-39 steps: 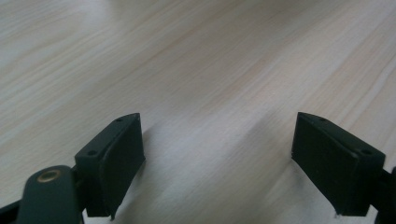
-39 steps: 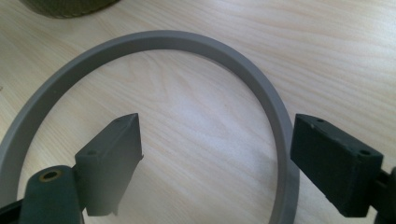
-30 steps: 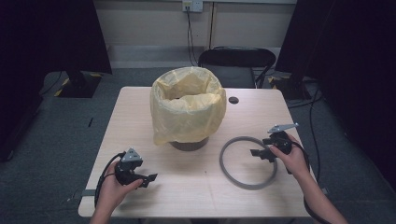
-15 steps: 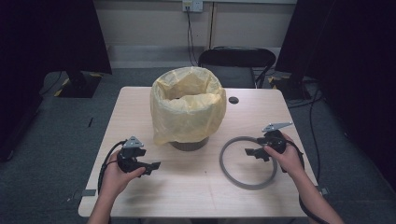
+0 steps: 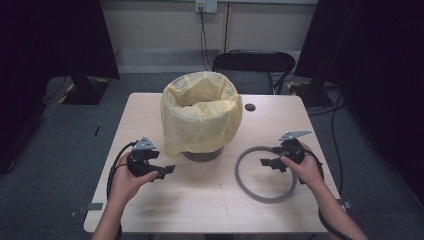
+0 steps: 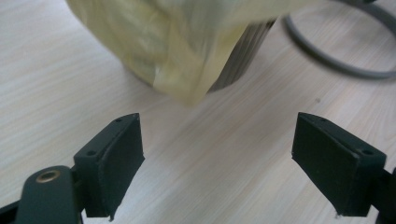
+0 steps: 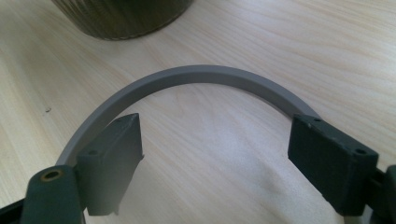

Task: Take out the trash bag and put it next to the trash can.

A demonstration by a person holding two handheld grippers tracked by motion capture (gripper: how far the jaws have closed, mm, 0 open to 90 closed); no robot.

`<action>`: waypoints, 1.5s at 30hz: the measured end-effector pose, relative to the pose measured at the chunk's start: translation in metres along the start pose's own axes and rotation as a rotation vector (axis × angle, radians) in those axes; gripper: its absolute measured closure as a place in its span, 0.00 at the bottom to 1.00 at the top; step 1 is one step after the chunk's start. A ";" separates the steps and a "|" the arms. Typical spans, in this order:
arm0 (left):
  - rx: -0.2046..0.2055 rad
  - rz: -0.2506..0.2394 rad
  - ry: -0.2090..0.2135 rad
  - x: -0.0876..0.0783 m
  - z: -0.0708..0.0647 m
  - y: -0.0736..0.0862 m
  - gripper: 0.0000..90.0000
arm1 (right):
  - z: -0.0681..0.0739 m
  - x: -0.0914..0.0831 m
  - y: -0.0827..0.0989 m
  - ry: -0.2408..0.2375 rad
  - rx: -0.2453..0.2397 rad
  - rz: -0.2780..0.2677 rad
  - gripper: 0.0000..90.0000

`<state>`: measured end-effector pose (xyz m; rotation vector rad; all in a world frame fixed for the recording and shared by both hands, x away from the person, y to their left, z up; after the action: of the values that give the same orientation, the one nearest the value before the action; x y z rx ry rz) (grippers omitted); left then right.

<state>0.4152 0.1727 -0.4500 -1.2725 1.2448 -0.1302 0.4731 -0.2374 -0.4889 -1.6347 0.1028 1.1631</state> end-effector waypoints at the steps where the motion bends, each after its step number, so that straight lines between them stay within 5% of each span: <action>1: 0.003 -0.004 0.003 0.000 -0.001 -0.003 0.18 | 0.001 0.000 -0.001 -0.004 0.001 0.001 0.19; 8: 0.040 0.008 -0.004 0.001 -0.004 -0.019 0.18 | 0.003 -0.001 -0.005 0.002 -0.010 0.000 0.20; 22: 0.052 -0.019 0.004 -0.001 -0.002 -0.041 0.18 | 0.008 0.001 -0.017 -0.015 -0.024 0.009 0.20; 31: 0.054 -0.010 -0.004 0.001 0.003 -0.048 0.19 | 0.021 0.004 -0.028 -0.041 -0.060 0.019 0.23; 45: 0.076 -0.003 -0.008 0.000 0.006 -0.055 0.23 | 0.047 0.002 -0.057 -0.090 -0.073 -0.038 0.23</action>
<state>0.4493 0.1560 -0.4095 -1.2083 1.2205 -0.1722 0.4781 -0.1761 -0.4476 -1.6377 -0.0288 1.2215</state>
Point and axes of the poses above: each handheld gripper's, and its own axes: x roughly forward along the jaws, y roughly out of its underside, z roughly to its left, the point moved 6 cm from there along x, roughly forward along the jaws, and after that the axes turned 8 degrees about y, right-handed, at the moved point
